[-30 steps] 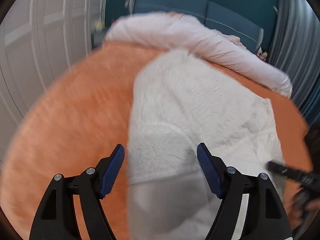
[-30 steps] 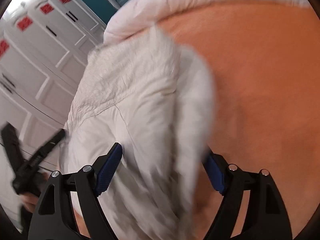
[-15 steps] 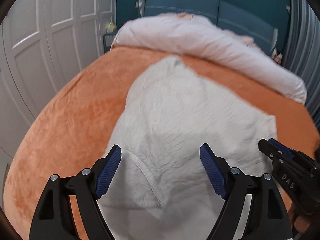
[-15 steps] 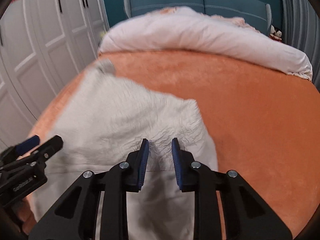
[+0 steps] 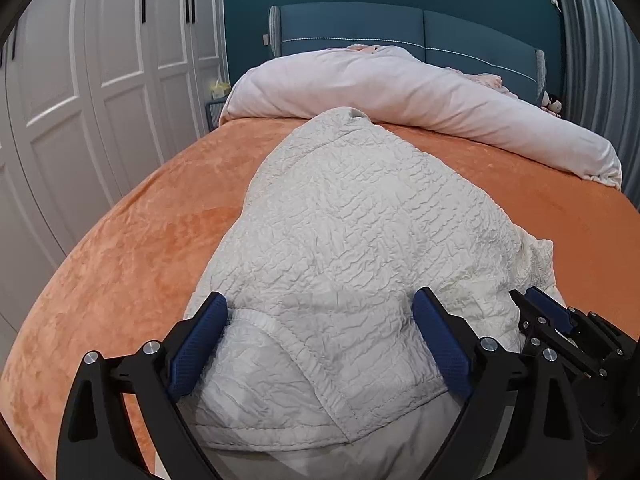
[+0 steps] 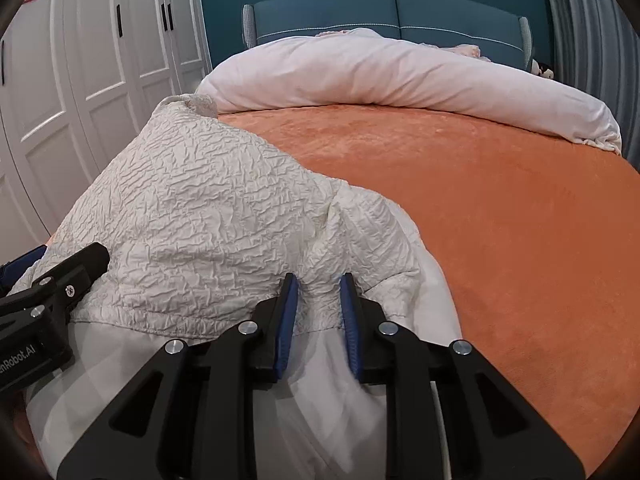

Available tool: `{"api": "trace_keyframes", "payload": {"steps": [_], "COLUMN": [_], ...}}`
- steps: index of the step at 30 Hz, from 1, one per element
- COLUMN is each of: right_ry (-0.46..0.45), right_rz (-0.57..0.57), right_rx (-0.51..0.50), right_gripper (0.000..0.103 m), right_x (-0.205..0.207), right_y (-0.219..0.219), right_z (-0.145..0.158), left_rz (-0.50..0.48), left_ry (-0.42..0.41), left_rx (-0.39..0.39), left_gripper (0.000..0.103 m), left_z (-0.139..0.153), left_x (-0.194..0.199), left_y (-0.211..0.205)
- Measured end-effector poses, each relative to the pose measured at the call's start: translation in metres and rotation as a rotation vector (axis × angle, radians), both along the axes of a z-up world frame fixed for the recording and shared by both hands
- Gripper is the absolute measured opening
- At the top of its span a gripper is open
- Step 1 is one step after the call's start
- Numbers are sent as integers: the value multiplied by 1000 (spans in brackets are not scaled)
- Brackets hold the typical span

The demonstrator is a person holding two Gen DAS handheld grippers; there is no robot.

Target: Fold large clothes

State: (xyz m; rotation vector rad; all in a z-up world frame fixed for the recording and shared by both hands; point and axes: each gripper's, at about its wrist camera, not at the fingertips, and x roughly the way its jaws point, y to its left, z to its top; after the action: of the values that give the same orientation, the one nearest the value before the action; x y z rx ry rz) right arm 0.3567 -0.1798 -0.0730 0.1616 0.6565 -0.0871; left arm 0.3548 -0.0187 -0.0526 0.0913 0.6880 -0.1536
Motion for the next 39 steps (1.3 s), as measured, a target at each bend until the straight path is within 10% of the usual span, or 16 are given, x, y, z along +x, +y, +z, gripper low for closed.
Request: {"api": "trace_keyframes", "payload": {"steps": [9,14,19,26,29,39], "right_ry": [128,144,360,278,473,284], "right_rz": [17,23,35,-30,15,9], "right_rx": [33,115,110,143,48,-53], "right_gripper": [24,30,32,33,36,61], "right_x": [-2,-68,-109,-144,-137,-236], "right_y": [-5,-7,12,-1,8,39], "right_z": [27,65,3,31,-13,1], "left_rz": [8,32,47,67,81,79], "left_ry": [33,110,214,274,290,292], "left_rx": [18,-64,0,27,52,59], "left_gripper": [92,91,94,95,94,93], "left_z": [13,36,9,-7,-11,-31], "left_x": [-10,-55,-99,-128,-135,-202], "left_y": [6,35,44,60,58,47]}}
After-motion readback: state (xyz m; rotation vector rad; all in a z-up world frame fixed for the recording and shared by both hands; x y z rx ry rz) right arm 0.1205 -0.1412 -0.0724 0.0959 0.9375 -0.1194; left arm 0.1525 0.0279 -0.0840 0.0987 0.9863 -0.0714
